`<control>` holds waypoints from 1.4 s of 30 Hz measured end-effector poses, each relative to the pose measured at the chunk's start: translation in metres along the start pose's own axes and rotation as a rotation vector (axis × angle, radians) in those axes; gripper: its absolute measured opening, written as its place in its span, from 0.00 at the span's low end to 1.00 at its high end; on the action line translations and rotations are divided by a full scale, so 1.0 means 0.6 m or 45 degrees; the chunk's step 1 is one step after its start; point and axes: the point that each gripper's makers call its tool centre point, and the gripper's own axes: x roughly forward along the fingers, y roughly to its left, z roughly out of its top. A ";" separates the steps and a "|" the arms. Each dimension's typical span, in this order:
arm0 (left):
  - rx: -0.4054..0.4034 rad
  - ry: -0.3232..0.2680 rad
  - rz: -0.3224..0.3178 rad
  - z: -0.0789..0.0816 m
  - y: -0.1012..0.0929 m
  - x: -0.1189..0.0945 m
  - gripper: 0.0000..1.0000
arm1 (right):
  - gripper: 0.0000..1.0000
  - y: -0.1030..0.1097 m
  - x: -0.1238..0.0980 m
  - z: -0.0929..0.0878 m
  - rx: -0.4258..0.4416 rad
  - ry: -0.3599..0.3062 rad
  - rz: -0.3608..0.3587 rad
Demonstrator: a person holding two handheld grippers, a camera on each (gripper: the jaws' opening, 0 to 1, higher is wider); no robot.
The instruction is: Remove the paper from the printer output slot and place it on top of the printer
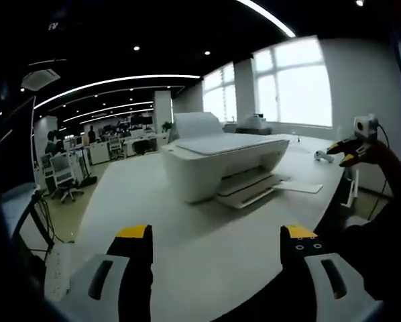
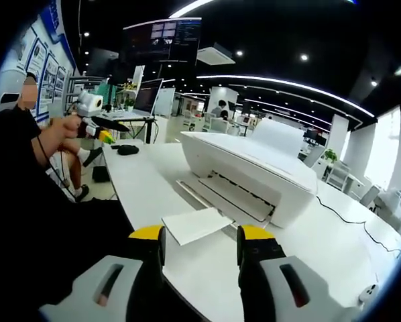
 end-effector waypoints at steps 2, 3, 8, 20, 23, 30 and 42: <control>0.005 -0.005 0.001 0.003 -0.004 -0.009 0.81 | 0.38 -0.002 -0.001 0.000 0.001 -0.001 -0.004; 0.008 -0.009 0.005 0.005 -0.005 -0.013 0.81 | 0.38 -0.002 -0.002 0.001 0.000 -0.002 -0.005; 0.015 -0.020 0.018 0.006 -0.011 -0.034 0.81 | 0.38 0.002 0.001 -0.004 -0.004 0.011 0.007; 0.032 -0.040 0.031 0.015 -0.030 -0.087 0.81 | 0.37 0.009 0.007 -0.001 -0.020 0.030 0.025; 0.019 -0.041 0.052 0.014 -0.029 -0.097 0.83 | 0.37 0.009 0.005 0.005 -0.029 0.030 0.022; -0.010 -0.024 0.069 0.002 -0.028 -0.115 0.83 | 0.36 0.005 -0.003 0.012 -0.039 0.031 0.000; 0.018 -0.009 0.082 0.000 -0.037 -0.148 0.83 | 0.32 0.017 -0.011 0.023 -0.069 0.045 0.012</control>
